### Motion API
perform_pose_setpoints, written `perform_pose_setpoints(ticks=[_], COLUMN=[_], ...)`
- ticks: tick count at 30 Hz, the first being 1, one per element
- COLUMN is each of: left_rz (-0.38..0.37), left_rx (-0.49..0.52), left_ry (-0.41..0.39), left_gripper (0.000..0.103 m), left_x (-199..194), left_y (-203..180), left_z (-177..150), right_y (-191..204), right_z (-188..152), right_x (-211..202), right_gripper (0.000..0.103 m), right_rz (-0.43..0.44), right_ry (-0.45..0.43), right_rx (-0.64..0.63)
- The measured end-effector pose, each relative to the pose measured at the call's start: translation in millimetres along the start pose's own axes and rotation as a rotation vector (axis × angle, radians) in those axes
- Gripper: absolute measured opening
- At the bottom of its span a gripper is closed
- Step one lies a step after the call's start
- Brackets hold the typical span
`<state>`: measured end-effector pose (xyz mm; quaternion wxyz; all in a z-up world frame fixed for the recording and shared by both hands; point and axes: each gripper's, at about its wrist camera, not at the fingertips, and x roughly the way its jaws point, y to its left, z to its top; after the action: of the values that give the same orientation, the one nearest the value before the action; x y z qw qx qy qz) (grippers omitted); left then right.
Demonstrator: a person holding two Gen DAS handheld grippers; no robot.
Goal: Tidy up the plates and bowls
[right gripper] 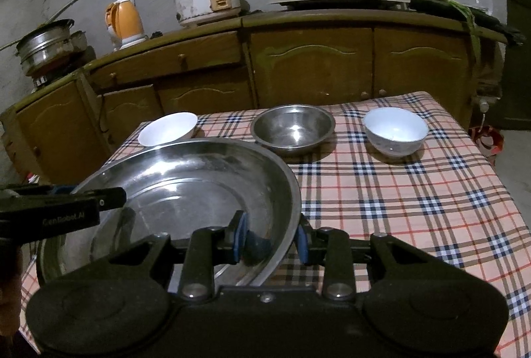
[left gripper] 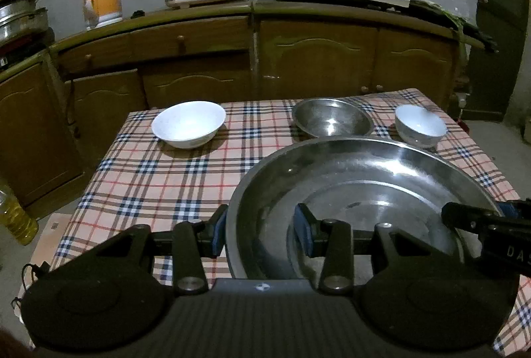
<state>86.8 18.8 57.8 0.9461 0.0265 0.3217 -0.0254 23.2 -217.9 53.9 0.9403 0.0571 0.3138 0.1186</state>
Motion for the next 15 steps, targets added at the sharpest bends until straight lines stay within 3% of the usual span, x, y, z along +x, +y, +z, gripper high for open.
perform_pose_setpoints(ticks=[15], left_rz=[0.040], left_rx=[-0.017], left_ry=[0.014], left_gripper=[0.042], left_x=[4.4], left_y=[28.7], left_z=[-7.6], right_y=[28.4], right_z=[-4.6], right_x=[19.0], right_gripper=[0.040], right_rz=[0.044], right_ry=[0.042], right_rx=[-0.033])
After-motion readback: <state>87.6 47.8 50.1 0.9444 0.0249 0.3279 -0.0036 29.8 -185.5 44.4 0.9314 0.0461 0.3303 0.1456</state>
